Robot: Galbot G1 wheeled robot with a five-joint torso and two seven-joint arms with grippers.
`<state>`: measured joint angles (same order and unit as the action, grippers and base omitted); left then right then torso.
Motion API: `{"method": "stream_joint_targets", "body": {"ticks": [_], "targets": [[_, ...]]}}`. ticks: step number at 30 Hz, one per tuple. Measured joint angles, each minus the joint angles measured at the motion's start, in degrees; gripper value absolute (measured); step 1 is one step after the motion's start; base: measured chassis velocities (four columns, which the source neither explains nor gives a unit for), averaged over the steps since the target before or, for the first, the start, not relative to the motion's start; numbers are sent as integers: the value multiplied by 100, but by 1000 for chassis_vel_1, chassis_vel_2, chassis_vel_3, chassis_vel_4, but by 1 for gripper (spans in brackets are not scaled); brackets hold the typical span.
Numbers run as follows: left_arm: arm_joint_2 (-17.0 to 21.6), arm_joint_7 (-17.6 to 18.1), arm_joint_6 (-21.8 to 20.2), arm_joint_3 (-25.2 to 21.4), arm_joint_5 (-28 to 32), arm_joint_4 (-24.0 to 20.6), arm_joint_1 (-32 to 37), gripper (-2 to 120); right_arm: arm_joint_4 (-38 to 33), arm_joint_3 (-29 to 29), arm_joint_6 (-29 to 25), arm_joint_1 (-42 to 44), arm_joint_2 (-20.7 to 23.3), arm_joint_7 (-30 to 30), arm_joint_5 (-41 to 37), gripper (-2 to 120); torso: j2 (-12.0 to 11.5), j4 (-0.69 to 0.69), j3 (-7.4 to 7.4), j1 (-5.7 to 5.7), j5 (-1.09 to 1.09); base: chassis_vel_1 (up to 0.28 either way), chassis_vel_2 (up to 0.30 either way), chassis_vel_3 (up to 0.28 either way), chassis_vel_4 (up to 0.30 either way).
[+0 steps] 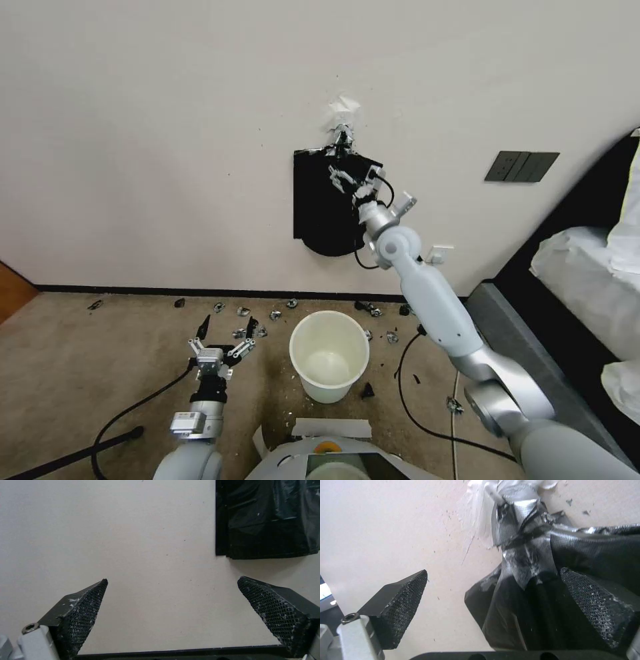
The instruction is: Place a trash bag onto the trash bin.
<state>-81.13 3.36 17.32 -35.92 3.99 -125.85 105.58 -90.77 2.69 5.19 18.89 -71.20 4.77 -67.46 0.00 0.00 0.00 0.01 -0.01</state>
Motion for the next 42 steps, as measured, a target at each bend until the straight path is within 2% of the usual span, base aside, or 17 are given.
{"method": "stream_joint_targets", "body": {"ticks": [15, 21, 31, 37, 39, 41, 42], "targets": [[67, 20, -23, -108, 61, -13, 16, 100, 347, -25, 20, -264, -101, -491, -177, 100, 0, 0, 0, 0, 0, 0, 0, 0, 0], [60, 24, -24, -148, 63, -29, 90, 100, 495, 232, 140, -270, -258, -750, -730, 100, 0, 0, 0, 0, 0, 0, 0, 0, 0], [-1, 38, -19, -253, 86, -100, 163, 100, 637, 365, 266, -274, -360, -728, -770, 100, 0, -1, 0, 0, 1, 0, 0, 0, 0], [-71, 38, 15, -227, 86, -106, 204, 100, 805, 360, 273, -388, -492, -797, -789, 86, 0, 2, 0, 0, 0, 0, 0, 0, 0], [-71, 23, 80, -170, 60, -112, 270, 100, 866, 360, 266, -374, -502, -824, -803, 75, 0, 1, 0, -1, 0, 0, 0, 0, 0], [-73, 18, 106, -148, 39, -119, 290, 100, 874, 364, 261, -355, -506, -831, -803, 73, 0, 0, 0, -1, 0, 0, 0, 0, 0], [-87, 16, 126, -129, 20, -123, 304, 100, 876, 382, 253, -324, -519, -834, -803, 66, 0, -1, 0, -1, 1, 0, 0, 0, 0]]}}
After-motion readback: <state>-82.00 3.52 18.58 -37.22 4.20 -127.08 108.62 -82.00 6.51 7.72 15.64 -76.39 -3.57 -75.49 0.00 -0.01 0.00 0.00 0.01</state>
